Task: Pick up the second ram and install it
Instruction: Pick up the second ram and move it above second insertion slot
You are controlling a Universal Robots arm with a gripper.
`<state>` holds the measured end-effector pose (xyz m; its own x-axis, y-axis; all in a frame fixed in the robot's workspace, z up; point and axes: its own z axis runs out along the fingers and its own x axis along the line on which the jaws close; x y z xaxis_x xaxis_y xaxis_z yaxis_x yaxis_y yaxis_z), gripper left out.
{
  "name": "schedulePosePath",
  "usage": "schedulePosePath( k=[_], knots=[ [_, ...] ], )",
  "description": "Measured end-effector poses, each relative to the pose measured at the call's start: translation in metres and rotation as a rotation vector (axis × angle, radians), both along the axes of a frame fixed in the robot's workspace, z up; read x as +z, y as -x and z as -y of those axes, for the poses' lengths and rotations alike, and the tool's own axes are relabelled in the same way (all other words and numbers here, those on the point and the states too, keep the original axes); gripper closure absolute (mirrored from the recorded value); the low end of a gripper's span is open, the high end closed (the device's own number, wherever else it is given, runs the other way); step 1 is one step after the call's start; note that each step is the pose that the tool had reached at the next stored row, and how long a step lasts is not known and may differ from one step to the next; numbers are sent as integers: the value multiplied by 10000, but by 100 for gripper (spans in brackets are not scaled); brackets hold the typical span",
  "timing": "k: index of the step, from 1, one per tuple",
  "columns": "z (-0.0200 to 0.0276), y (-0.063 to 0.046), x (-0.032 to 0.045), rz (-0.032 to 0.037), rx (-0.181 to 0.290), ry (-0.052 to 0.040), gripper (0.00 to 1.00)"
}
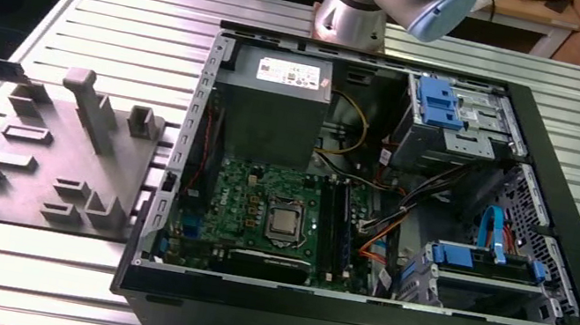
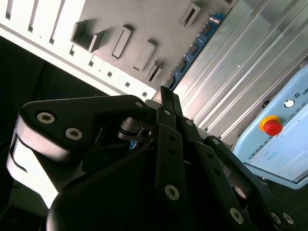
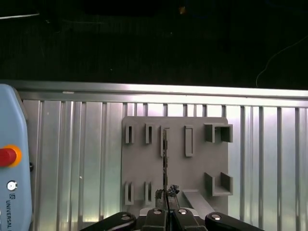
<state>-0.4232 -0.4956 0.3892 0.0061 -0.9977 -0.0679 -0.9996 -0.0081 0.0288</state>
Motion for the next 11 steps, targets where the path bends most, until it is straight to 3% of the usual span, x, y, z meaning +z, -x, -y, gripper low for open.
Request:
schedulePosePath(
  k=[8,11],
  knots=[
    [0,0,175,1,0,-7,92],
    [0,0,183,2,0,-8,92]
  ],
)
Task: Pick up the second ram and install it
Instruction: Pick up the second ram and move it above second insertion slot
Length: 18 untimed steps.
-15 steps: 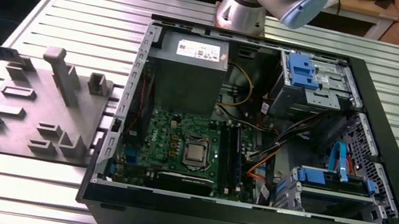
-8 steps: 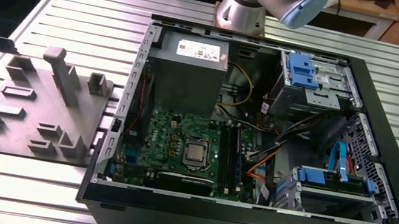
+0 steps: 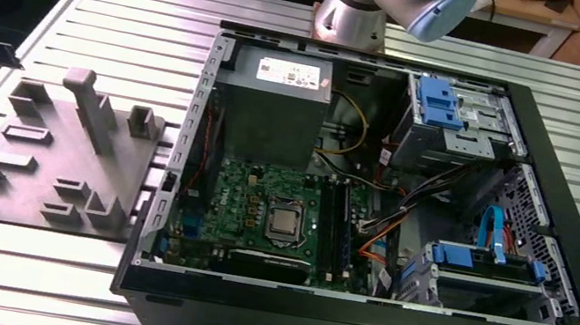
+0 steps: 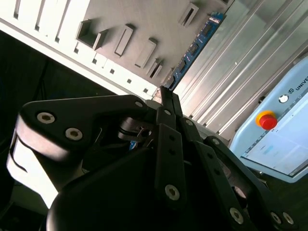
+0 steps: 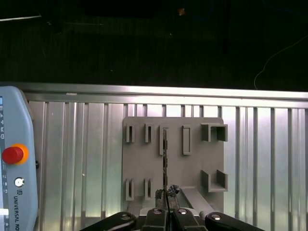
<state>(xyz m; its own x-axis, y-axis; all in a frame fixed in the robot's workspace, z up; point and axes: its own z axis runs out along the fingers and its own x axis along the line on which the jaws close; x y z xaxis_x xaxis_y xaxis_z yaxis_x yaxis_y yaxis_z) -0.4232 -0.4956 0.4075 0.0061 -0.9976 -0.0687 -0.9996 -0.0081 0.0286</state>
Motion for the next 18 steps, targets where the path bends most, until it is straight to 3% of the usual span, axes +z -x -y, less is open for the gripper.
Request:
schedulePosePath(
  k=[7,18],
  knots=[
    [0,-32,2,-2,0,2,92],
    [0,-261,2,-1,0,2,92]
  ],
)
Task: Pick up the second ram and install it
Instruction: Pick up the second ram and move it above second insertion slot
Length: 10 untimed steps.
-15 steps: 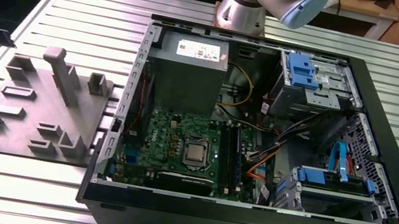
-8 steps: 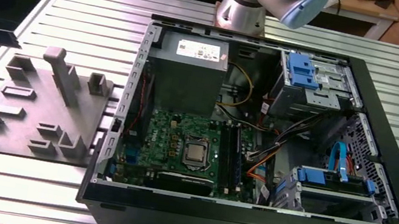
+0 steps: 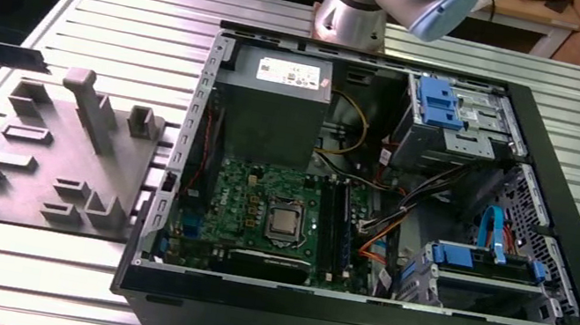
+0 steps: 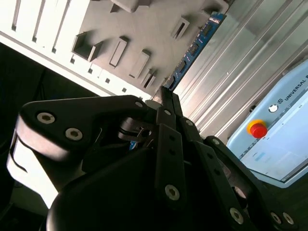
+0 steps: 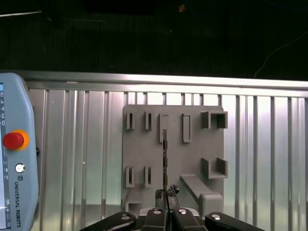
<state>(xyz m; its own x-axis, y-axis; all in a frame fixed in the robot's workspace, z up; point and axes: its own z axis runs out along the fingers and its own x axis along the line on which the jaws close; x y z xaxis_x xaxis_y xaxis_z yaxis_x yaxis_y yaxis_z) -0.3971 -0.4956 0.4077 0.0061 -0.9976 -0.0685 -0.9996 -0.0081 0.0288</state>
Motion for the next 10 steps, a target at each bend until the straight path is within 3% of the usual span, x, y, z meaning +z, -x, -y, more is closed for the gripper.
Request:
schedulePosePath(
  k=[10],
  knots=[
    [0,-283,0,0,-3,0,92]
  ],
)
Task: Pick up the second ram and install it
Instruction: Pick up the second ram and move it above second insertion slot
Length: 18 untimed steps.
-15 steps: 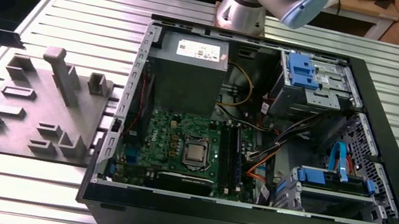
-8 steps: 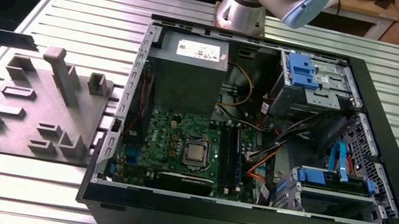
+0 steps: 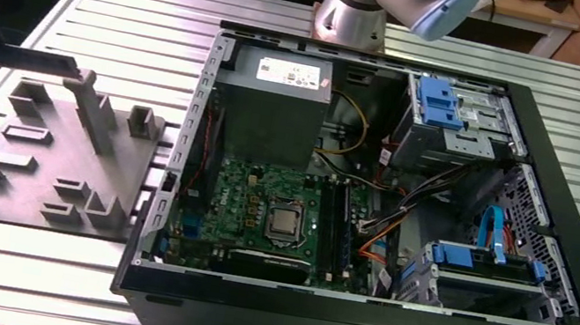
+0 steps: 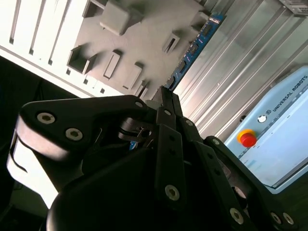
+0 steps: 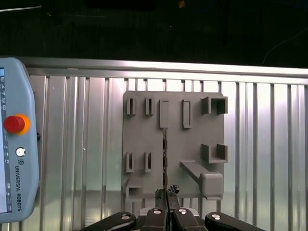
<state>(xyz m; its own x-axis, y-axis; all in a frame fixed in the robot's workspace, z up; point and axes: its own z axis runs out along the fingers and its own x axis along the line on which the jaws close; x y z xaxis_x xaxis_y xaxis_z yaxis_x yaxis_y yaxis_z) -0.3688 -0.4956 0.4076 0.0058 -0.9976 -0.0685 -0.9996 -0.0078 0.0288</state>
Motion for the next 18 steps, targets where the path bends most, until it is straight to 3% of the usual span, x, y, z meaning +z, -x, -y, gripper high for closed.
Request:
schedulePosePath(
  k=[18],
  knots=[
    [0,-529,-1,0,-18,0,92]
  ],
)
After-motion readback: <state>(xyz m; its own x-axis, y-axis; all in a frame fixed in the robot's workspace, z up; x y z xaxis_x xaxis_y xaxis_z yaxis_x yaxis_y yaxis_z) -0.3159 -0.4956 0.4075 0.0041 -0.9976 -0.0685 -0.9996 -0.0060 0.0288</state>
